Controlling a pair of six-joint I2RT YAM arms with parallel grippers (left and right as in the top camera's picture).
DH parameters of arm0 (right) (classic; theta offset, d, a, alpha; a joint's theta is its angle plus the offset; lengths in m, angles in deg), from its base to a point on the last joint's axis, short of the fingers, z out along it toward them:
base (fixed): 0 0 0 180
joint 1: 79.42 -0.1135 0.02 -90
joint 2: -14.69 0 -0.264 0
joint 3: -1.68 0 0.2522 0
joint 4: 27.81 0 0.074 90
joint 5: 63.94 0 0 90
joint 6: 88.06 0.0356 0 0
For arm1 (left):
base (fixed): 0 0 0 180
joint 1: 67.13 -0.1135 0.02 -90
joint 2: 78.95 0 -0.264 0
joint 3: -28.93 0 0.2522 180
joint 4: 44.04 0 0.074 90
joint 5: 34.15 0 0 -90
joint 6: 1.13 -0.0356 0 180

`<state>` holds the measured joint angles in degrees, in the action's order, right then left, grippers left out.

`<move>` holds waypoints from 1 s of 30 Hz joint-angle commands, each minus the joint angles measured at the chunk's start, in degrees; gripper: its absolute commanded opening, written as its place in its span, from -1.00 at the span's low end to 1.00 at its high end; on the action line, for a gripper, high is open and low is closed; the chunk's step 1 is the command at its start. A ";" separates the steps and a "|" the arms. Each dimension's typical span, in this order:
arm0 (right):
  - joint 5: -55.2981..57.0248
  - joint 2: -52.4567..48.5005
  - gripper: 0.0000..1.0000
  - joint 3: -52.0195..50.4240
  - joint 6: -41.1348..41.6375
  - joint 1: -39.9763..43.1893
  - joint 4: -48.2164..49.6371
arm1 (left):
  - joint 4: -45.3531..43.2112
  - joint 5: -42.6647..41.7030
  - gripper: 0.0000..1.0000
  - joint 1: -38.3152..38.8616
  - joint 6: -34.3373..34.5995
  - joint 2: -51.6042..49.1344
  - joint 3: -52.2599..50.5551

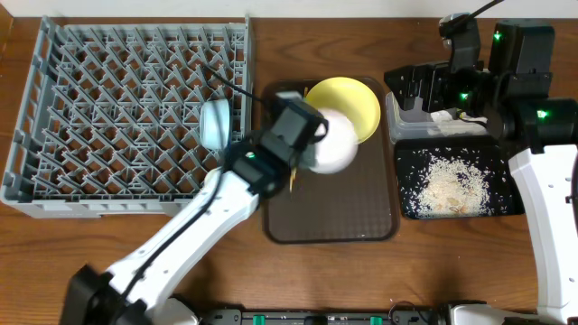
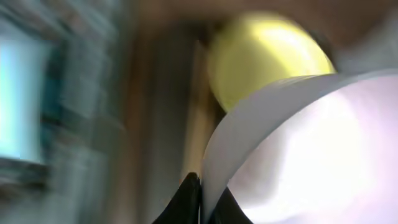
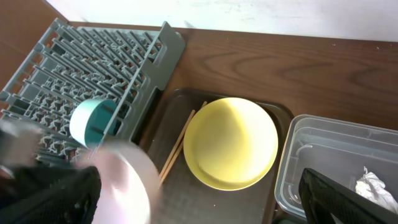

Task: Sort waste into correct bins and load items into the dishwasher
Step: 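Lift the white bowl and carry it to the dish rack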

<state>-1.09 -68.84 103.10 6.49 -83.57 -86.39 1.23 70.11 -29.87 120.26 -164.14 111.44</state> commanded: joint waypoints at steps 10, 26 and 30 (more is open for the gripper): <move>-0.04 -0.07 0.99 0.59 0.52 0.33 -0.02 | -27.76 38.12 -0.85 -8.98 -31.71 -1.05 1.03; -0.04 -0.07 0.98 0.59 0.52 0.33 -0.02 | -69.72 43.82 -0.85 -19.52 -73.24 -19.30 1.03; -0.04 -0.07 0.98 0.59 0.52 0.33 -0.04 | -71.97 43.82 -0.85 -21.29 -73.99 -23.26 1.03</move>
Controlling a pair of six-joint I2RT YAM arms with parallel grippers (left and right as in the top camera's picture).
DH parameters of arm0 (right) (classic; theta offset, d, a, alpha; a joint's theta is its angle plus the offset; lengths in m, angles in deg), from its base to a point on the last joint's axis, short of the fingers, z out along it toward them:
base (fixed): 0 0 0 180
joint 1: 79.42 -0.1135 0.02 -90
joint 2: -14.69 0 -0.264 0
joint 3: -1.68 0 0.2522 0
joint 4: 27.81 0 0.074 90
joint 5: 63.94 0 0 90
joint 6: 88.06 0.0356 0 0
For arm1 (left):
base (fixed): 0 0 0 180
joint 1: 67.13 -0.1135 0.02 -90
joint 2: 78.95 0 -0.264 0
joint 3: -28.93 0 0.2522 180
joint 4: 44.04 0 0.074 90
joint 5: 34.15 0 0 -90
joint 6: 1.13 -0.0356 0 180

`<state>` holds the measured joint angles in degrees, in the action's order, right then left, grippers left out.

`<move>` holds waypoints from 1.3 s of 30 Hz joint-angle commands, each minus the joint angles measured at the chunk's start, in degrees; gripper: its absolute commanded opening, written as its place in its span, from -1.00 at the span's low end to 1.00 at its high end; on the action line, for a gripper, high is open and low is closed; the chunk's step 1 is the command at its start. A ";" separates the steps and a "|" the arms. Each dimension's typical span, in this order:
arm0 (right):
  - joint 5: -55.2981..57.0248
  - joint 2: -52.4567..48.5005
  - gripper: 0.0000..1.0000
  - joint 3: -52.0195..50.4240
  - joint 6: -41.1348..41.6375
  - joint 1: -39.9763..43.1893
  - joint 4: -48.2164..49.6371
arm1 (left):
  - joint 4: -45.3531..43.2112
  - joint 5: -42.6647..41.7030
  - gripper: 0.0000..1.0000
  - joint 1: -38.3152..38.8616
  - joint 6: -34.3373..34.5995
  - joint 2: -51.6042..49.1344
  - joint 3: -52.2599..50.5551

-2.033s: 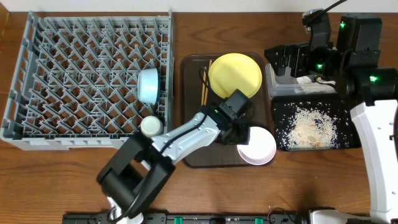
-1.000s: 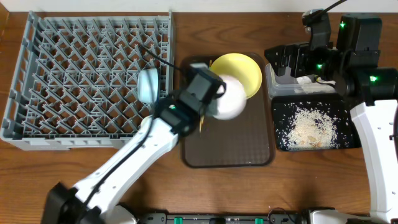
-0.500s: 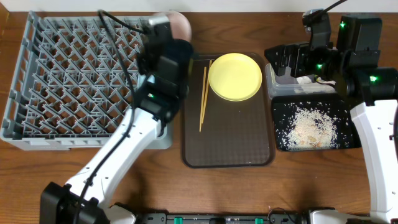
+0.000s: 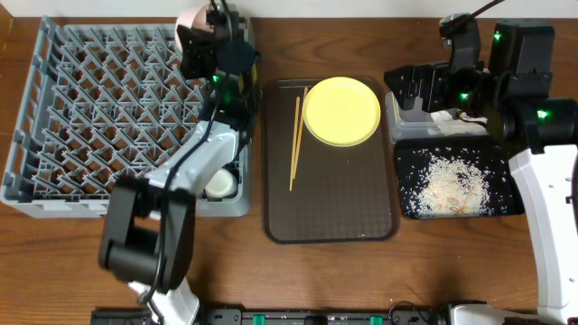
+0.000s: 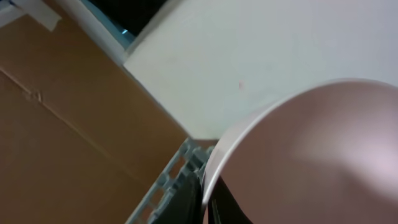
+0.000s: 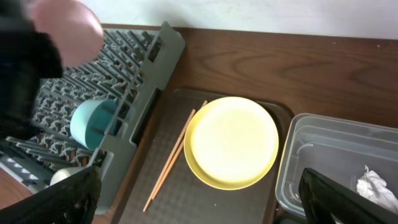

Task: Sort waste into correct bins and load items into the dishwasher
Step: 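Lift the white bowl and carry it to the dish rack, then set the white bowl upright in the rack and release it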

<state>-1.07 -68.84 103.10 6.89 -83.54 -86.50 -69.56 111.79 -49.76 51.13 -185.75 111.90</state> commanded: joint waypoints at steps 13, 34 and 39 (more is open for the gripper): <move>-0.07 -0.07 0.98 0.59 0.13 0.31 0.09 | -3.91 -0.37 -0.85 -3.06 -4.66 -9.22 0.57; -0.07 -0.07 0.98 0.59 0.13 0.31 0.09 | -7.91 -1.09 -0.85 -3.63 -4.44 -13.31 0.57; -0.07 -0.07 0.99 0.59 0.13 0.31 0.09 | -7.52 -1.25 -0.84 -2.75 -4.48 -13.44 0.57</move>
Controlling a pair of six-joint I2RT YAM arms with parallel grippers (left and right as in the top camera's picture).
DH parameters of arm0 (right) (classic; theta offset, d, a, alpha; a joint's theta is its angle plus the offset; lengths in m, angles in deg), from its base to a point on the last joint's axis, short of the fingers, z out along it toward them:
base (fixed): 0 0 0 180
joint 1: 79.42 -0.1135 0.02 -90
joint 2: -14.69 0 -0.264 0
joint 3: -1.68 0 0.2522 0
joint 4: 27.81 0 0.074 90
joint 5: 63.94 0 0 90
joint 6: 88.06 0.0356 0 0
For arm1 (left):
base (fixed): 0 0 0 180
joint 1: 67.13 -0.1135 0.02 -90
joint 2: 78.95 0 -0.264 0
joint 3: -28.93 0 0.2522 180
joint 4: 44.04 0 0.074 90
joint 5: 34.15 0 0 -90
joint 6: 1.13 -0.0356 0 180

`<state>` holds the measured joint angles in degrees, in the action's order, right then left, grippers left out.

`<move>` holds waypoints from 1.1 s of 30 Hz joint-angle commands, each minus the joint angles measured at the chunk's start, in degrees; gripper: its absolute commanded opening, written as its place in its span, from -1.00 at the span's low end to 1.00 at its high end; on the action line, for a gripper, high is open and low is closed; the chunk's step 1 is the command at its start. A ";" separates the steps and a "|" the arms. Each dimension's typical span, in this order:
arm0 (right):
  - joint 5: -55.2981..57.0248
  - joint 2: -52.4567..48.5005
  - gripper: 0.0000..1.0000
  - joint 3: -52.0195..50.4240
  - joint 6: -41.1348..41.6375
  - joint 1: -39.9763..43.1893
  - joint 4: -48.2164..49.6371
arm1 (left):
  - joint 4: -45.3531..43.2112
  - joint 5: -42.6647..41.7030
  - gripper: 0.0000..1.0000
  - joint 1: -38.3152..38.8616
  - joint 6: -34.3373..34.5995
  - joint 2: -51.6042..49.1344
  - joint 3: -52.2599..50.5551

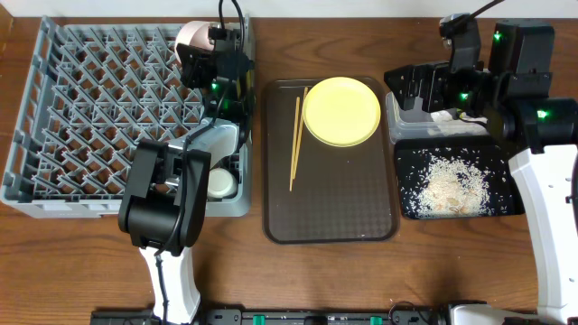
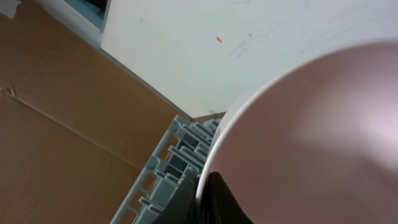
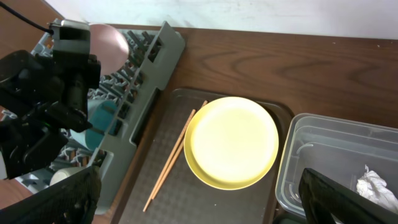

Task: Sort waste into correct bins and load items into the dishwasher
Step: 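Set the white bowl upright in the rack and release it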

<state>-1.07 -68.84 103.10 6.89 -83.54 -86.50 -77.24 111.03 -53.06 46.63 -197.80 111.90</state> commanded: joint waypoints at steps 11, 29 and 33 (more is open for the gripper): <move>-0.07 -0.07 0.99 0.59 0.13 0.31 0.11 | 4.83 2.97 -0.32 4.52 2.25 -1.40 0.55; -0.07 -0.07 0.99 0.59 0.13 0.31 0.09 | 8.13 1.60 0.34 9.18 10.38 -1.22 0.57; -0.07 -0.07 0.98 0.59 0.13 0.31 0.07 | 12.17 -0.94 0.38 9.53 17.46 -0.85 0.59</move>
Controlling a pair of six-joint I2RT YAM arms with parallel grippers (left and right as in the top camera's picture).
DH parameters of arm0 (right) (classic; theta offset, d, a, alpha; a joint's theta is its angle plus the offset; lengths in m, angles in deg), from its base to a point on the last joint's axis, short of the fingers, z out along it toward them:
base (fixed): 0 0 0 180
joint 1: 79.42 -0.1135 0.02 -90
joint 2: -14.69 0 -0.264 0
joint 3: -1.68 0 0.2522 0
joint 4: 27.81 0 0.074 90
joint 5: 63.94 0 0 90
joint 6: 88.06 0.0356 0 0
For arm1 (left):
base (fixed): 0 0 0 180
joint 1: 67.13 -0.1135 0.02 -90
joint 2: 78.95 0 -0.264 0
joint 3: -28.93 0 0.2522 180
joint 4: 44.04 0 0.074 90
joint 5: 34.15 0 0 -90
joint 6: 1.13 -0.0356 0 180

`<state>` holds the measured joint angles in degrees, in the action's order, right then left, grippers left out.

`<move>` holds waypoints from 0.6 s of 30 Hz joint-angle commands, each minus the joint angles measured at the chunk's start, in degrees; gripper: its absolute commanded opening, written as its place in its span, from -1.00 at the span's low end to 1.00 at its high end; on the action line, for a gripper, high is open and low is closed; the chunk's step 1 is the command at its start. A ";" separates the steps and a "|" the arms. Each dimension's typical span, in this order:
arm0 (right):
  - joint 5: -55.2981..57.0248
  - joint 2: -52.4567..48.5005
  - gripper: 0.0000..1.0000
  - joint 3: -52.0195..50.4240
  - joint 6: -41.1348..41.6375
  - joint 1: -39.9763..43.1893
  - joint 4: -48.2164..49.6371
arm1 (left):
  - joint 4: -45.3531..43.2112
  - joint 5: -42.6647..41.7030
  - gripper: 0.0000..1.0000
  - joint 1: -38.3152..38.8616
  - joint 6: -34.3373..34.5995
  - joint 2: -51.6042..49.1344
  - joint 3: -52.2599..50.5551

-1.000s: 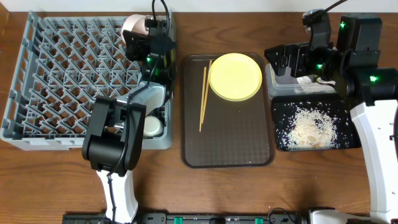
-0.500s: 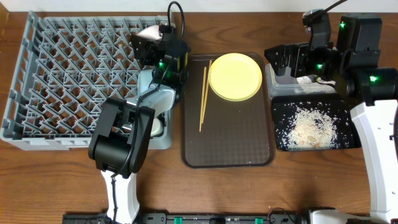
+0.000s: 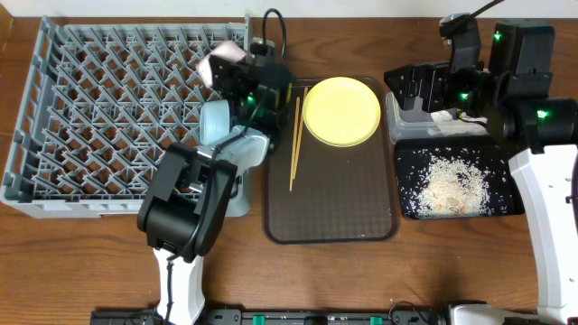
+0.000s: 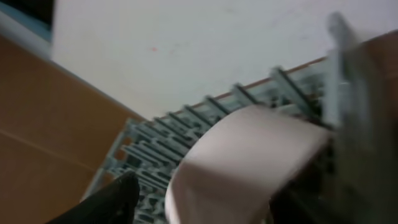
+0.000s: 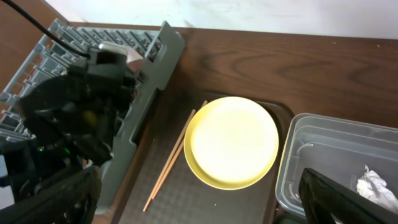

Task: Sort waste into correct bins and load items into the dishwasher
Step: 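Set the white bowl upright in the rack and release it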

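Observation:
A pale pink bowl (image 3: pixel 219 61) stands on edge in the far right corner of the grey dishwasher rack (image 3: pixel 99 126). My left gripper (image 3: pixel 246 79) is just to its right, by the rack's right wall. In the left wrist view the bowl (image 4: pixel 249 155) fills the space ahead of the left gripper (image 4: pixel 205 208), whose fingers are spread open and off it. A yellow plate (image 3: pixel 341 110) and a pair of chopsticks (image 3: pixel 294 144) lie on the brown tray (image 3: pixel 334 208). My right gripper (image 5: pixel 199 199) hangs open and empty by the clear bin (image 5: pixel 348 149).
A teal cup (image 3: pixel 217 122) sits in the rack below the bowl. The clear bin (image 3: pixel 395 126) holds crumpled tissue. A black bin (image 3: pixel 506 149) in front of it holds spilled rice. My left arm lies along the rack's right wall.
My left gripper was shut on the pink bowl's rim in the rack's far corner. Now it is open, the bowl stands free in the rack, and the gripper is slightly further right.
My left gripper first held the bowl over the tray beside the yellow plate. It then held it above the rack's far right corner, then lower among the tines. Now the bowl rests there, let go. The right arm stayed put.

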<state>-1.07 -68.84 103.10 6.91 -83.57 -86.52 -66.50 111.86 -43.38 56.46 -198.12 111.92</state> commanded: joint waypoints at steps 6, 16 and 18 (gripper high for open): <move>-0.07 -0.07 0.98 0.59 0.11 0.33 0.11 | 8.59 -9.01 0.43 -0.20 15.65 5.35 0.57; -0.07 -0.07 0.98 0.59 0.11 0.33 0.09 | 35.45 -33.35 0.40 1.46 38.10 22.18 0.57; -0.07 -0.07 0.99 0.59 0.11 0.33 0.09 | 41.05 -36.20 0.30 2.84 42.25 24.33 0.55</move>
<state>-1.09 -68.84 103.12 6.91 -83.57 -86.50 -29.54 85.87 -42.55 88.44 -176.53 112.14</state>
